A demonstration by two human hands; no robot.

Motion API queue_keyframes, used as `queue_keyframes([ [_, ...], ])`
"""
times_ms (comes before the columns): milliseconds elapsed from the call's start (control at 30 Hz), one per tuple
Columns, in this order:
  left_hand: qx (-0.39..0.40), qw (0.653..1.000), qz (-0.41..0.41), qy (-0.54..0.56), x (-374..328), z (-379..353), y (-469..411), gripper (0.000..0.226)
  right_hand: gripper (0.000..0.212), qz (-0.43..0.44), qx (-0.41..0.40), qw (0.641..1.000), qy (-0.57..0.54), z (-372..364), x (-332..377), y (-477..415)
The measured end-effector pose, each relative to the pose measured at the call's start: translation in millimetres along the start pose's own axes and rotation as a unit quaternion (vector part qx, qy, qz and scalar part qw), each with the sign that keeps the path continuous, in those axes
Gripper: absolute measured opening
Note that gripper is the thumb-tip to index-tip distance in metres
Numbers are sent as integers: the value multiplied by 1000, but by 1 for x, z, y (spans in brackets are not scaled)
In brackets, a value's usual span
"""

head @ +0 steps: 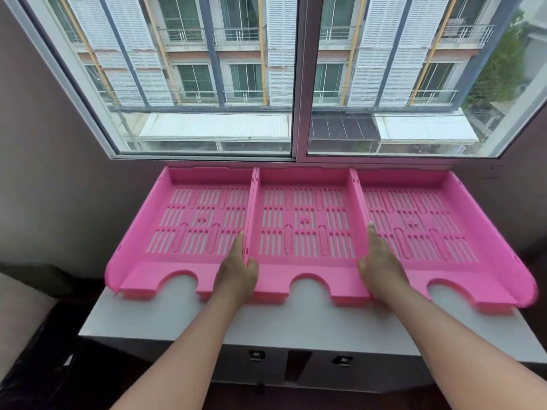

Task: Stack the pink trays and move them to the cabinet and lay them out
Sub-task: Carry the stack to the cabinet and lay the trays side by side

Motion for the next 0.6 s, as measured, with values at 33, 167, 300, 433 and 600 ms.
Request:
queue_keyframes([
  [33,1,1000,7,4,-2,2,-3,64,82,-1,12,1000,10,1,1,-1],
  [167,-15,999,7,-46,-18,8,-20,58,82,3,22,996,87,5,9,-5],
  [300,4,990,-11,-139,-27,0,-34,68,86,41,-5,992,115,1,15,-7],
  [433,-9,985,-8,-174,-23,-1,-38,69,86,58,-39,992,110,-2,17,-9],
  [600,-11,984,-12,-176,-18,-3,-40,68,86,53,-41,992,109,-1,18,-8],
])
Point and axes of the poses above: each hand's wrist, its own y-axis away from the middle knuckle, its own z-axis out of the back of the hand, x = y × z, the point moved 5 cm from there along -y, towards the middle knuckle, and after that the axes turned 15 degrees about -z, right-handed, at the moved point
